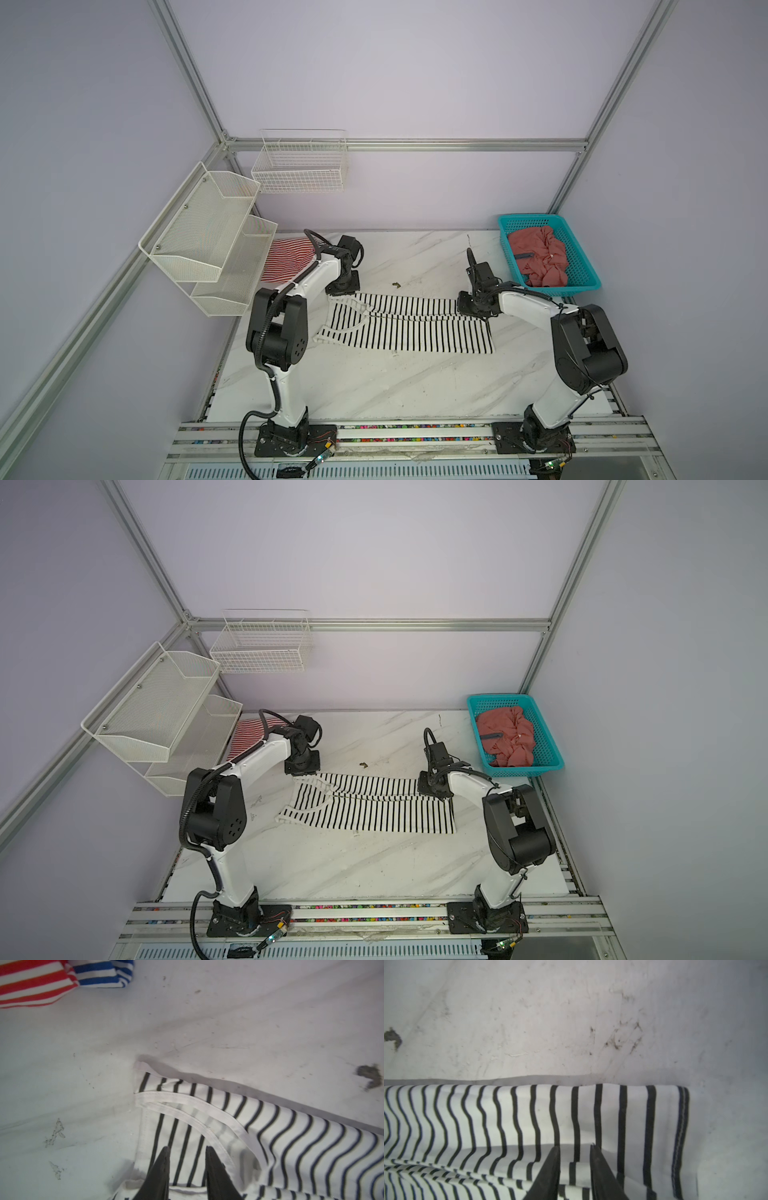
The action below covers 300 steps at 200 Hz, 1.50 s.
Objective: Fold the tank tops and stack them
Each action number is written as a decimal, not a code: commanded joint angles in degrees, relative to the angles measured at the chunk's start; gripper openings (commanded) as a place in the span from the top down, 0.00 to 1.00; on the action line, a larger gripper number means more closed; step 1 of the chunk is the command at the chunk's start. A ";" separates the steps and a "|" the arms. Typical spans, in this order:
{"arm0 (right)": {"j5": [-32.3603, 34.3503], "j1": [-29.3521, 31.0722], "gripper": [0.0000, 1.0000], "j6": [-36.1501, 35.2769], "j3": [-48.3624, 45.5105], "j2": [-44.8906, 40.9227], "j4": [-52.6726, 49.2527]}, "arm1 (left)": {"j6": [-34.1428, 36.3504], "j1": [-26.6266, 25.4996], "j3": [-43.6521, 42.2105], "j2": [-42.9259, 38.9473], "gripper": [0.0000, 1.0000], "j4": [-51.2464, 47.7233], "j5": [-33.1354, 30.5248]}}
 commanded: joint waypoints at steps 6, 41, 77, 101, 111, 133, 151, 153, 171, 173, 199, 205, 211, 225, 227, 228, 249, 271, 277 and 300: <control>-1.59 -0.13 0.73 -3.42 2.85 -0.55 -2.65 | -1.48 -3.25 4.39 -0.48 0.70 0.91 3.34; -2.88 -0.10 0.88 -5.25 3.48 4.54 -2.50 | -1.65 -6.23 5.01 3.34 0.71 0.92 4.74; -3.77 -0.07 0.91 -5.87 2.35 5.92 -1.51 | -2.08 -7.48 4.31 5.98 0.71 0.91 5.06; -1.91 -0.08 0.91 -5.88 1.86 6.71 -2.30 | -2.68 -7.76 3.71 7.05 0.71 1.00 4.37; -0.88 -0.10 0.91 -5.97 1.70 6.99 -3.09 | -2.50 -7.90 3.65 7.54 0.71 1.09 3.99; 1.26 -0.12 0.88 -6.18 1.17 7.27 -4.99 | -1.87 -7.88 4.10 9.20 0.71 0.97 3.27; 2.52 -0.07 0.84 -5.88 0.68 6.96 -6.84 | -2.30 -7.92 4.88 11.11 0.72 0.91 3.57; 2.61 -0.09 0.84 -5.88 0.58 6.86 -7.03 | -2.34 -7.92 4.98 11.26 0.72 0.91 3.68; 3.69 -0.07 0.84 -5.88 -0.04 6.63 -8.67 | -2.38 -7.92 6.46 13.47 0.72 1.00 4.40; 3.72 -0.05 0.84 -5.88 -0.13 6.60 -8.81 | -2.43 -7.88 6.60 13.63 0.72 1.00 4.40; 4.00 0.19 0.84 -5.45 -1.94 5.51 -9.93 | -2.43 -7.89 9.83 16.54 0.72 0.91 4.14; 3.98 0.56 0.84 -5.23 -2.52 4.99 -9.94 | -2.37 -7.78 10.81 17.27 0.72 0.91 4.13; 3.77 0.94 0.84 -5.16 -2.94 4.37 -9.94 | -2.15 -7.75 12.12 18.15 0.72 0.68 4.13; 3.55 2.03 0.84 -4.24 -3.78 2.66 -10.61 | -1.60 -7.79 15.96 20.77 0.72 -0.44 4.13; 3.52 2.15 0.84 -4.11 -3.92 2.38 -10.70 | -1.51 -7.72 16.67 21.17 0.72 -0.55 4.18; 3.54 2.24 0.84 -4.02 -4.02 2.23 -10.76 | -1.45 -7.69 16.95 21.38 0.72 -0.65 4.20; 2.85 3.49 0.84 -2.46 -6.27 -0.35 -11.50 | 0.01 -7.76 25.34 26.46 0.72 -3.12 4.93; 1.71 4.97 0.84 -0.56 -9.38 -2.14 -12.14 | 2.97 -7.69 33.38 31.45 0.73 -4.30 7.92; 1.09 5.63 0.83 0.07 -10.41 -2.52 -12.14 | 3.40 -7.80 35.52 32.68 0.73 -4.36 8.70; -0.68 9.28 0.82 3.91 -13.91 -5.18 -11.89 | 4.22 -7.90 42.45 37.24 0.73 -4.36 11.26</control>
